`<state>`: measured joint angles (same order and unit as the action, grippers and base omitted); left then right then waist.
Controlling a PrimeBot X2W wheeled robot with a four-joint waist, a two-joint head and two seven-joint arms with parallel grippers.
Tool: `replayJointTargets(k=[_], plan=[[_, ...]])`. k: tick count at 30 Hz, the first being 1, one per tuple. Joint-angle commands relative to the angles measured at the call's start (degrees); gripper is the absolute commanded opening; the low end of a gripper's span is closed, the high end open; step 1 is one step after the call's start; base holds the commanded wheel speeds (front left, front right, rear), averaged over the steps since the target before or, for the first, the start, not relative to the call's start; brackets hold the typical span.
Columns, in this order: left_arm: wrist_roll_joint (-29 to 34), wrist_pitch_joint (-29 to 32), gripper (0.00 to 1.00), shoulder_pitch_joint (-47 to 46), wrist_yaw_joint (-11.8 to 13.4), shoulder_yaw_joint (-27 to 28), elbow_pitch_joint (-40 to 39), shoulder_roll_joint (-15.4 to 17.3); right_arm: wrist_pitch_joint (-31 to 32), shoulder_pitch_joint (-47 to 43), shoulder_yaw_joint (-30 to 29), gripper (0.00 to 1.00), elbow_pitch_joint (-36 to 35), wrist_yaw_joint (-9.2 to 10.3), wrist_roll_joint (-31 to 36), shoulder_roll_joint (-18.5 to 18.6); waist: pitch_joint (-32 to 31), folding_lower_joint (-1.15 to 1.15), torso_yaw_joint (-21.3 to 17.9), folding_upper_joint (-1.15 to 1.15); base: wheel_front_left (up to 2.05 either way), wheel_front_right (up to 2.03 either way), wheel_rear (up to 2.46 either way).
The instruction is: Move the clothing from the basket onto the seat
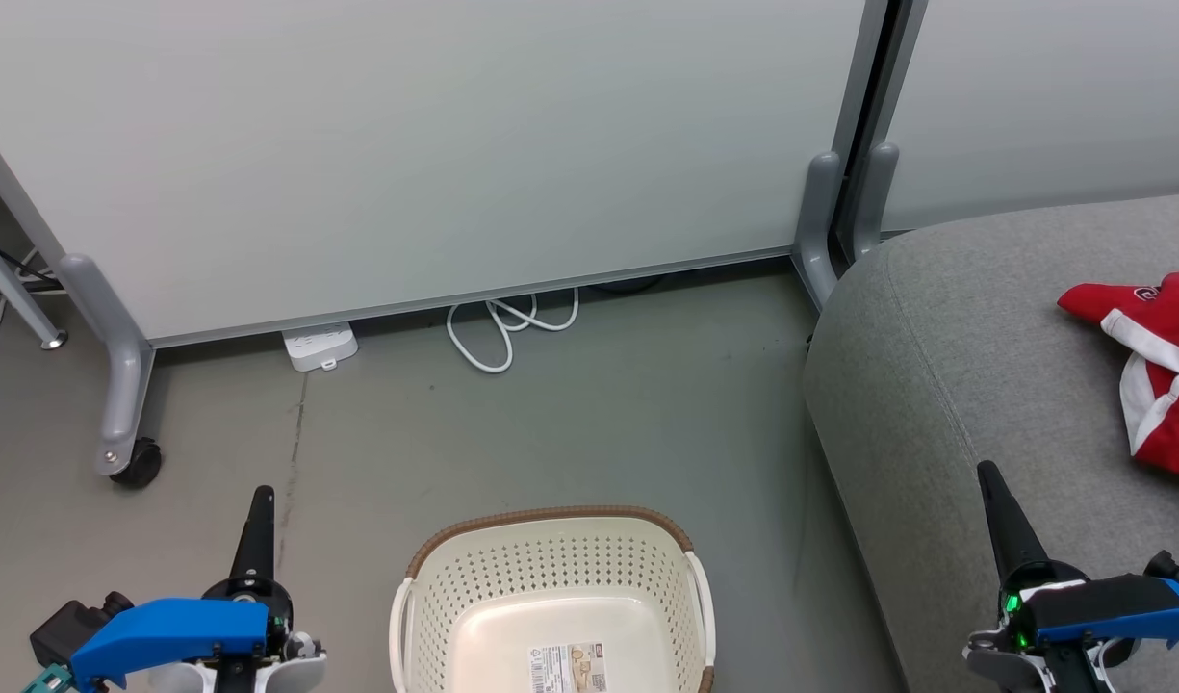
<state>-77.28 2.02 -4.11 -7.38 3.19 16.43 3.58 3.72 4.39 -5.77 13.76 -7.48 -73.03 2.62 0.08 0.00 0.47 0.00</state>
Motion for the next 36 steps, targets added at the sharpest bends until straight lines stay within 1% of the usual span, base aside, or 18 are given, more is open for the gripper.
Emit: replayJointTargets(k=[1, 36], plan=[[-1.1, 0.4, 0.00, -1.4, -0.1, 0.6, -0.7, 0.1, 0.3, 0.9, -0.2, 0.00, -0.2, -0.02, -1.3, 0.3, 0.0, 0.00, 0.0, 0.00, 0.00, 0.00, 0.00], [-13.9, 4.4, 0.00, -2.3, -0.2, 3.3, -2.4, -0.7, 2.7, 2.0, -0.8, 0.00, 0.3, -0.02, -17.9, 0.4, 0.1, 0.00, -0.4, 0.00, 0.00, 0.00, 0.00]])
